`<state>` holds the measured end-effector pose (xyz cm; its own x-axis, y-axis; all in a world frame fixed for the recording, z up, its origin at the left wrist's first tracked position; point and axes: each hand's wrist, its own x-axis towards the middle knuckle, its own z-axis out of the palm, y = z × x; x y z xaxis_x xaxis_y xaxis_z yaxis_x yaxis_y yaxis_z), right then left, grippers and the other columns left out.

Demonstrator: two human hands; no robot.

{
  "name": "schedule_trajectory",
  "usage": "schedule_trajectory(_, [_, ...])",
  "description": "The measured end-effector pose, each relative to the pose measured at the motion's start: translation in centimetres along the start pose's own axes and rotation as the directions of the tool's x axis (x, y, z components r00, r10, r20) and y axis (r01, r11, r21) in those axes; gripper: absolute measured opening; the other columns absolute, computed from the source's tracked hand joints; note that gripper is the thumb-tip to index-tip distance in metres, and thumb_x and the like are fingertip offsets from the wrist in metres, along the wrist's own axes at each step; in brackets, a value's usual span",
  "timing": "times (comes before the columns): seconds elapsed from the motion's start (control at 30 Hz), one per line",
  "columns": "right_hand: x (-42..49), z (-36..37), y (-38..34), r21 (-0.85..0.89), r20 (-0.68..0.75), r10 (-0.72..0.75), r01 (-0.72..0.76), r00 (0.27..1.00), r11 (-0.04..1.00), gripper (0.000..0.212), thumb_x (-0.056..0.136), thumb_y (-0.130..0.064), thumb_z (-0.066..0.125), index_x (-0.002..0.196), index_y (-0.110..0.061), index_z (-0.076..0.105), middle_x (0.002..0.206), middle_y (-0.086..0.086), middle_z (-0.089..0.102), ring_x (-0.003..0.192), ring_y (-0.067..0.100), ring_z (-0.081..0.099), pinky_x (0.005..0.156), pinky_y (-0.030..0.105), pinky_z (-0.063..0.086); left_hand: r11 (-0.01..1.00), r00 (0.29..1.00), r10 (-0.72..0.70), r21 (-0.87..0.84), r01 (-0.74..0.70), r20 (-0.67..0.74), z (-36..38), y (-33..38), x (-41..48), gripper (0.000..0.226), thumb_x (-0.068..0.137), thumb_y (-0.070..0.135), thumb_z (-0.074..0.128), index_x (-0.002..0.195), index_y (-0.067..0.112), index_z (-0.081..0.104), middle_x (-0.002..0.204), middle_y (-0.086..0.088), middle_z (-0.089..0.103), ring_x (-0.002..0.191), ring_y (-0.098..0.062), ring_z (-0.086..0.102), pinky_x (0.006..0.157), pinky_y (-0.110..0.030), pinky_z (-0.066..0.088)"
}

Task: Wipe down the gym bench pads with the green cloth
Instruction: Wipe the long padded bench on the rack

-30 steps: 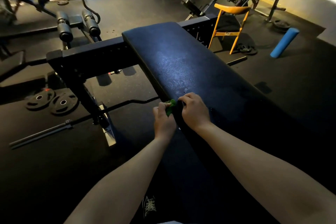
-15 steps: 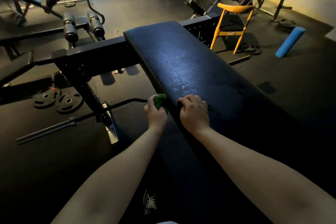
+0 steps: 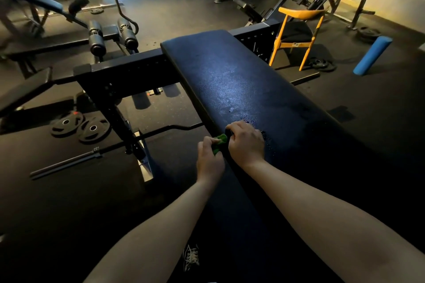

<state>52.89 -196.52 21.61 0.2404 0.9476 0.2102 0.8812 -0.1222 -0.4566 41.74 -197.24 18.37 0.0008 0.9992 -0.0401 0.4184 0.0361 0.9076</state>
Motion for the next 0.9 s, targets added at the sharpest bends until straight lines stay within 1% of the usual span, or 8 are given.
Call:
schedule_trajectory(0.1, [-1.0, -0.1, 0.6, -0.053, 0.074, -0.049, 0.053, 0.996, 0.997, 0.036, 0.091, -0.011, 0.047, 0.121, -0.023, 0.064, 0.136, -0.003, 0.058, 0.131, 0.021, 0.048, 0.103, 0.037, 0.037, 0.999, 0.999, 0.035, -0.024, -0.034, 0.014, -0.5, -0.4, -0.7, 0.029, 0.086, -0.007, 0.051, 0.109, 0.011, 0.057, 0.11, -0.006, 0.05, 0.096, -0.021, 0.052, 0.079, -0.021, 0.035])
schedule_trajectory(0.2, [-1.7, 0.1, 1.2, 0.013, 0.105, -0.056, 0.055, 0.993, 0.998, 0.043, 0.096, -0.012, 0.044, 0.135, -0.021, 0.058, 0.149, -0.001, 0.048, 0.143, 0.017, 0.037, 0.115, 0.036, 0.03, 0.992, 0.995, -0.044, -0.12, 0.034, -0.086, -0.6, 0.2, 1.1, 0.04, 0.087, -0.01, 0.048, 0.121, 0.009, 0.056, 0.118, -0.008, 0.044, 0.105, -0.022, 0.051, 0.094, -0.02, 0.036])
schedule_trajectory(0.3, [-1.6, 0.1, 1.4, 0.087, 0.04, -0.052, 0.049, 0.998, 0.995, 0.037, 0.094, -0.011, 0.047, 0.126, -0.018, 0.064, 0.14, -0.001, 0.057, 0.135, 0.017, 0.045, 0.111, 0.037, 0.038, 0.985, 0.986, -0.109, -0.145, 0.091, -0.124, 0.1, 1.7, 2.8, 0.042, 0.089, -0.009, 0.047, 0.127, 0.006, 0.054, 0.124, -0.014, 0.042, 0.106, -0.02, 0.047, 0.101, -0.023, 0.034])
schedule_trajectory(0.47, [-1.7, -0.7, 1.1, 0.185, 0.004, -0.013, 0.012, 1.0, 0.983, 0.033, 0.087, -0.007, 0.05, 0.115, -0.018, 0.066, 0.117, -0.002, 0.063, 0.113, 0.02, 0.054, 0.088, 0.034, 0.045, 0.999, 0.996, -0.028, -0.04, 0.025, -0.089, 0.6, 1.8, 1.9, 0.034, 0.086, -0.008, 0.048, 0.112, 0.009, 0.063, 0.116, -0.007, 0.045, 0.106, -0.025, 0.052, 0.091, -0.013, 0.03])
schedule_trajectory(0.6, [-1.7, -0.7, 1.3, 0.22, 0.031, -0.011, 0.004, 0.999, 0.976, 0.033, 0.088, -0.011, 0.05, 0.114, -0.019, 0.067, 0.116, -0.002, 0.064, 0.112, 0.02, 0.055, 0.09, 0.037, 0.046, 0.997, 0.998, 0.056, 0.056, -0.055, -0.031, 0.4, 2.0, -0.9, 0.029, 0.087, -0.004, 0.053, 0.108, 0.011, 0.066, 0.116, -0.006, 0.05, 0.098, -0.015, 0.05, 0.087, -0.017, 0.032])
schedule_trajectory(0.7, [-1.9, -1.0, 1.6, 0.272, 0.045, -0.029, 0.016, 0.999, 0.962, 0.03, 0.09, -0.015, 0.049, 0.114, -0.02, 0.067, 0.112, -0.001, 0.065, 0.109, 0.02, 0.057, 0.091, 0.038, 0.048, 0.985, 0.99, 0.143, 0.094, -0.144, 0.02, -0.3, 2.1, -2.4, 0.028, 0.086, -0.005, 0.057, 0.107, 0.011, 0.067, 0.109, 0.001, 0.049, 0.096, -0.01, 0.047, 0.078, -0.008, 0.032])
schedule_trajectory(0.8, [-2.1, -1.5, 1.5, 0.32, 0.08, -0.074, 0.045, 0.994, 0.946, 0.03, 0.098, -0.024, 0.048, 0.123, -0.021, 0.064, 0.114, 0.002, 0.065, 0.11, 0.019, 0.057, 0.091, 0.037, 0.048, 0.986, 0.987, 0.159, 0.036, -0.16, 0.026, -1.0, 2.2, -2.8, 0.034, 0.085, -0.005, 0.058, 0.112, 0.015, 0.063, 0.11, 0.002, 0.051, 0.098, -0.011, 0.053, 0.079, -0.001, 0.035])
schedule_trajectory(0.9, [-1.9, -1.5, 1.3, 0.416, 0.141, -0.129, 0.059, 0.982, 0.907, 0.036, 0.099, -0.034, 0.049, 0.135, -0.028, 0.055, 0.117, 0.0, 0.062, 0.11, 0.015, 0.056, 0.092, 0.041, 0.05, 0.986, 0.986, 0.163, -0.044, -0.162, 0.015, -1.6, 2.7, -2.9, 0.047, 0.088, -0.002, 0.057, 0.123, 0.028, 0.053, 0.121, 0.003, 0.052, 0.102, -0.004, 0.056, 0.079, -0.007, 0.04])
